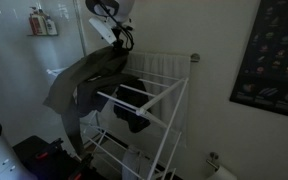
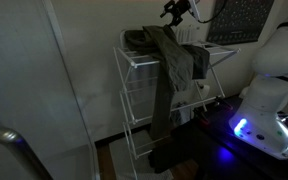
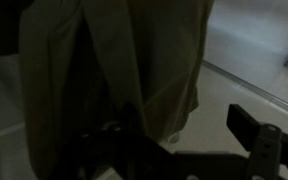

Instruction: Fold the pants

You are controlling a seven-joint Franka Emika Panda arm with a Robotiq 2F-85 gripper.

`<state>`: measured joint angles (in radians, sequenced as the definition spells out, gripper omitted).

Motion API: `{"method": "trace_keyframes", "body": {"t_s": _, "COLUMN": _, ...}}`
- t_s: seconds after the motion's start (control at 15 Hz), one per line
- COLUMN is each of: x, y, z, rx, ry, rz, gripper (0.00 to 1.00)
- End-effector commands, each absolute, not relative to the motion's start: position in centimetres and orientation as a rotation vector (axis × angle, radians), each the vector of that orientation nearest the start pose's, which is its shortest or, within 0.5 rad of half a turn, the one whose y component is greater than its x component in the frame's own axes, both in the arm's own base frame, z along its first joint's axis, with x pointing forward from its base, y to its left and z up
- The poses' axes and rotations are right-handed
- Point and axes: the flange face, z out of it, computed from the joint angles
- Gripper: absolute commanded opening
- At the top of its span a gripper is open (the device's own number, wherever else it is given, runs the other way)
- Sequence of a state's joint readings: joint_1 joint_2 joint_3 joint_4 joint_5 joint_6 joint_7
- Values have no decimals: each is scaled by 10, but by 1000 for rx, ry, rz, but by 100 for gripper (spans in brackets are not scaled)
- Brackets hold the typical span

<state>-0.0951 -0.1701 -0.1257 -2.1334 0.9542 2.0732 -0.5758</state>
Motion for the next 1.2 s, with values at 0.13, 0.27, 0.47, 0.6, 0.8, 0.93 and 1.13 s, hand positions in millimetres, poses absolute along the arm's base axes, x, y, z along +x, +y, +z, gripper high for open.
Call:
{"method": "trace_keyframes", "body": {"t_s": 0.13, "x": 476, "y": -42, "z": 593, "rx": -2431, "ry": 66, "rz": -270, "gripper": 100}}
{"method": "trace_keyframes", "body": {"t_s": 0.27, "x": 467, "y": -12, "z": 617, "rx": -2537, "ry": 48, "rz": -166, "gripper": 100}}
{"method": "trace_keyframes", "body": {"t_s": 0.47, "x": 447, "y": 56, "z": 639, "rx": -2700, "ry": -22, "rz": -73, "gripper": 100}}
{"method": "trace_keyframes", "body": {"t_s": 0.6, "x": 430, "y": 109, "z": 641, "rx": -2810, "ry": -62, "rz": -14, "gripper": 100}}
{"method": "trace_keyframes", "body": {"t_s": 0.8, "x": 400, "y": 186, "z": 630, "rx": -2981, "ry": -73, "rz": 58, "gripper": 100}}
{"method": "trace_keyframes", "body": {"t_s": 0.93, "x": 379, "y": 224, "z": 622, "rx": -3093, "ry": -31, "rz": 103, "gripper": 100}}
{"method": "trace_keyframes", "body": {"t_s": 1.13, "x": 350, "y": 258, "z": 611, "rx": -3225, "ry": 97, "rz": 145, "gripper": 100}}
